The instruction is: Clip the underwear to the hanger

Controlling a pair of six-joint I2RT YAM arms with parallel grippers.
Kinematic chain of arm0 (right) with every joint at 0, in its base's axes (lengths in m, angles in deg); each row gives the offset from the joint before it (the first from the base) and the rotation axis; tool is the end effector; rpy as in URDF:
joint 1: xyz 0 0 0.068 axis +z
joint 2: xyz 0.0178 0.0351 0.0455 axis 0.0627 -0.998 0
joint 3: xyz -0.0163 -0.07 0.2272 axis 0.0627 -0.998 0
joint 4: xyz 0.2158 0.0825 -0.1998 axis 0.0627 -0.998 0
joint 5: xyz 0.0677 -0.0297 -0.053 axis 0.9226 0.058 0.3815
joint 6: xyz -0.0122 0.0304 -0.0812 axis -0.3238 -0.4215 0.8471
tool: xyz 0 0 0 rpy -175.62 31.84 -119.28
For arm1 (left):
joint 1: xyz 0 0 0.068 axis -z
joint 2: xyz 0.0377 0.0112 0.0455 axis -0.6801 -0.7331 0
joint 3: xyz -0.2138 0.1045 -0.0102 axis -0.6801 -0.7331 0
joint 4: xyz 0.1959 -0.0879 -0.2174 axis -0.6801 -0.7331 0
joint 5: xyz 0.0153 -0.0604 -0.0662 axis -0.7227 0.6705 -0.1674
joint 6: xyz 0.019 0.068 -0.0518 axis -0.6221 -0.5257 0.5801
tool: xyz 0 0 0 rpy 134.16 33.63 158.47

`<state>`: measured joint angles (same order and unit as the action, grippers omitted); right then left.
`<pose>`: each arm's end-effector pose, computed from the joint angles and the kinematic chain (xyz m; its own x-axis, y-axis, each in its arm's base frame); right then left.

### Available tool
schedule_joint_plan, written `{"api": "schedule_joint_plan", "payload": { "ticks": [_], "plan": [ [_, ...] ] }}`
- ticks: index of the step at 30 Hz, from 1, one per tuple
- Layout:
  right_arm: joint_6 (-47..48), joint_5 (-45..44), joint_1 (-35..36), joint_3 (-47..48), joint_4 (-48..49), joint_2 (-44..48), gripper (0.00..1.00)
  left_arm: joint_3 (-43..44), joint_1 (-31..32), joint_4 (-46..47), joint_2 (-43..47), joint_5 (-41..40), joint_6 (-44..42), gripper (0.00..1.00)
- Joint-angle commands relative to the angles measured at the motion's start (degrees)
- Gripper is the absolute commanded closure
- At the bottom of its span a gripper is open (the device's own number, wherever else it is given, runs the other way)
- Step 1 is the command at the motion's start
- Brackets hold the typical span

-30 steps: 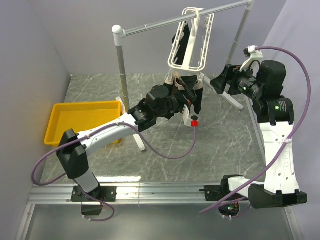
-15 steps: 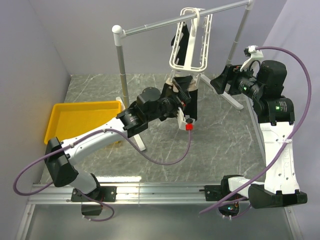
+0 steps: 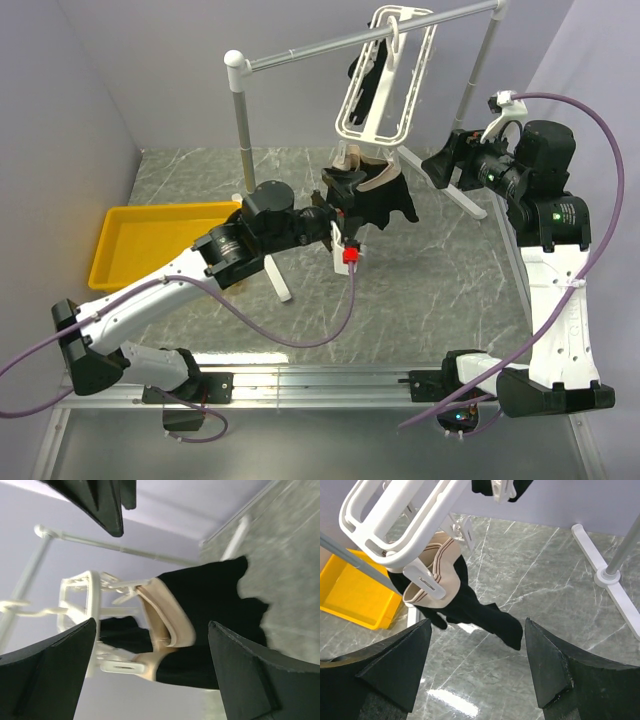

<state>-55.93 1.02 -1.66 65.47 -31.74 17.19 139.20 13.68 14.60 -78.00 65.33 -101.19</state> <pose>0.2967 0.0424 0.4763 -0.3213 0.0652 -0.9447 -0.4041 0.8928 0.1991 0.2083 -0.3428 0.3957 0.8568 0.3768 -0.3521 0.3548 0.0651 0.9327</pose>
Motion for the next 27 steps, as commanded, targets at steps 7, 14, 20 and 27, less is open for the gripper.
{"api": "schedule_joint_plan", "payload": {
  "ticks": [7, 14, 20, 27],
  "plan": [
    [4.27, 3.06, -0.53, 2.85, -1.94, 2.31, 0.18, 12.75, 0.25, -9.98, 3.11, -7.57, 41.09, 0.01],
    [10.33, 5.35, -0.44, 0.48, -5.46, 6.61, 0.16, 25.17, -6.40, -26.43, 3.62, -8.16, 61.58, 0.01],
    [11.22, 6.84, -0.62, -11.88, -6.78, 13.46, 0.15, 18.15, -28.64, -32.15, 10.48, -1.01, 71.87, 0.01],
    [12.70, 5.18, -1.58, -21.93, -6.78, 20.15, 0.14, 6.63, -39.57, -39.00, 16.29, -4.92, 72.41, 0.01]
  ]
}}
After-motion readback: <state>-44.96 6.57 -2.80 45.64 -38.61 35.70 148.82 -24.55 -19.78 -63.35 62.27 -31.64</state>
